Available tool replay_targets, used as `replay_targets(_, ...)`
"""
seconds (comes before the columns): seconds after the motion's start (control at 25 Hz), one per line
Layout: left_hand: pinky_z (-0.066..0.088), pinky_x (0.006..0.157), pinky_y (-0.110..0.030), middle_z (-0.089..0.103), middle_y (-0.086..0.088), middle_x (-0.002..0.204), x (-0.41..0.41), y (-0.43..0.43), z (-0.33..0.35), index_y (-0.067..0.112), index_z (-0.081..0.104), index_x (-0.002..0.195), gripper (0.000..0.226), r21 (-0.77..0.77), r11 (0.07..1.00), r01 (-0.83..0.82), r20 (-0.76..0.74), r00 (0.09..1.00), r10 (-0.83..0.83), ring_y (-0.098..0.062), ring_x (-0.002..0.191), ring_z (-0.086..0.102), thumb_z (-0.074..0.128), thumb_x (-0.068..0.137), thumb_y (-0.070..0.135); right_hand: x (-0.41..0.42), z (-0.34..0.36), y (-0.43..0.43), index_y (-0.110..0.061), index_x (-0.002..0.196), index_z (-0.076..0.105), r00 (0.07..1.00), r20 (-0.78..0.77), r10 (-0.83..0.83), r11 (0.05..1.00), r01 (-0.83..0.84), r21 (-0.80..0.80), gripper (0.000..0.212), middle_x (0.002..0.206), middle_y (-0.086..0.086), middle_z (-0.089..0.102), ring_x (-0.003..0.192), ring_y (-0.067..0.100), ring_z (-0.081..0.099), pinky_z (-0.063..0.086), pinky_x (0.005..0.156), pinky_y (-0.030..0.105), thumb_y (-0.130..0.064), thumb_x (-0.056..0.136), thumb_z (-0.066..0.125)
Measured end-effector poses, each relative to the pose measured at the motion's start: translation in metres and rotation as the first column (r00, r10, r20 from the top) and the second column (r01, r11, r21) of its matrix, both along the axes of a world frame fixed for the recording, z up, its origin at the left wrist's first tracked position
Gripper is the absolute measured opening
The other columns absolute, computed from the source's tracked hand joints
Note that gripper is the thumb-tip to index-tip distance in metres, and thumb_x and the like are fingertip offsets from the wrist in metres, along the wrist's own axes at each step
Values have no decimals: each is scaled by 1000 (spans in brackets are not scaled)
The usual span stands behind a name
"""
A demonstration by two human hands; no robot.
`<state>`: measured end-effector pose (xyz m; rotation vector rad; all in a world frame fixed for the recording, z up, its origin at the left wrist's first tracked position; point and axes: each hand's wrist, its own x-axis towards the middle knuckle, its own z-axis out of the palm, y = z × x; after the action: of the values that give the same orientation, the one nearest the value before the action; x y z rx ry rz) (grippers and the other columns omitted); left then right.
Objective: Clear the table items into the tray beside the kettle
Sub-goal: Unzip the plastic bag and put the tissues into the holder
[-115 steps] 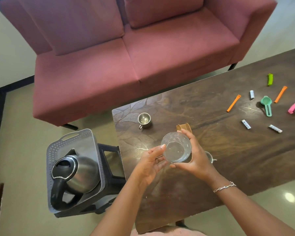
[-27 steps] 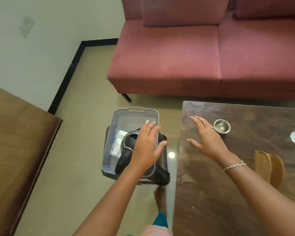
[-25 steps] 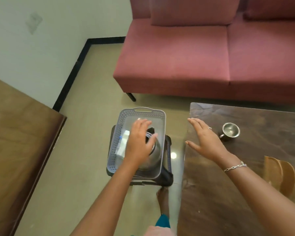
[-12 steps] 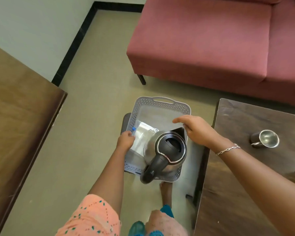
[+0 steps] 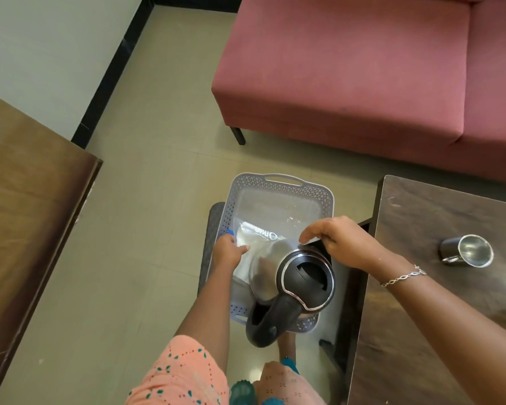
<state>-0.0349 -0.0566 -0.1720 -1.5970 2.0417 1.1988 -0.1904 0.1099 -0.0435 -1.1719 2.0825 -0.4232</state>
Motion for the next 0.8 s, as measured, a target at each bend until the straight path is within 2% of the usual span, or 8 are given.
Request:
replay_targets(0.08, 35, 54, -25, 53, -6, 71, 1, 3, 2, 16, 40, 58, 37, -7, 999, -50, -37, 998, 50, -22, 73, 49, 69, 80, 8, 1, 2, -2, -12, 100, 72, 999, 31, 20, 1000, -21, 6, 51, 107, 1, 72, 102, 15, 65, 48, 95, 30, 16, 76, 37)
replay_targets(0.16, 37, 52, -20, 65, -13, 80, 0, 7, 6, 15, 43, 56, 36, -51, 997, -57, -70, 996, 54, -19, 73, 54, 62, 83, 0, 2, 3, -3, -12, 97, 72, 998, 58, 18, 1000, -18, 6, 49, 102, 1, 73, 98, 14, 66, 50, 92, 29, 17, 75, 38)
replay_targets(0.24, 35, 51, -17, 69, -15, 88, 1, 13, 13, 12, 47, 59, 31, -98, 995, -29, -97, 995, 19, -16, 72, 54, 55, 85, -4, 3, 3, -1, -12, 96, 73, 997, 79, 12, 1000, -12, 7, 48, 101, 0, 73, 96, 14, 66, 50, 91, 29, 15, 76, 40)
replay_targets(0.4, 35, 64, -22, 63, -14, 84, 4, 16, 29, 7, 51, 71, 17, -188, 982, 9, -191, 981, -45, -19, 74, 52, 56, 85, -1, 8, 3, 8, -18, 95, 73, 986, 165, 20, 999, -27, 42, 32, 104, -4, 71, 96, 15, 63, 49, 90, 34, -1, 85, 48)
replay_targets(0.52, 33, 62, -24, 54, -8, 76, 3, 14, 45, 8, 49, 70, 19, -256, 967, -5, -293, 953, -73, -20, 72, 49, 59, 83, -2, 10, 4, 16, -19, 107, 69, 962, 274, -6, 999, -6, 46, 32, 114, -5, 68, 106, 11, 60, 46, 98, 32, -3, 87, 51)
replay_targets(0.64, 30, 59, -19, 53, -6, 74, -3, 13, 65, 7, 50, 69, 20, -314, 949, -8, -382, 917, -119, -20, 69, 49, 60, 82, -3, 7, 3, 18, -19, 120, 61, 967, 253, -29, 1000, 26, 18, 39, 123, -5, 62, 114, 11, 55, 42, 100, 26, -1, 87, 50)
replay_targets(0.8, 34, 62, -21, 56, -14, 76, -12, 11, 90, -2, 54, 72, 11, -407, 912, -38, -473, 864, -175, -22, 71, 50, 59, 81, -7, 3, -2, 13, -16, 118, 62, 967, 253, -28, 999, 18, 42, 35, 119, -1, 64, 113, 15, 56, 42, 102, 30, -1, 90, 47)
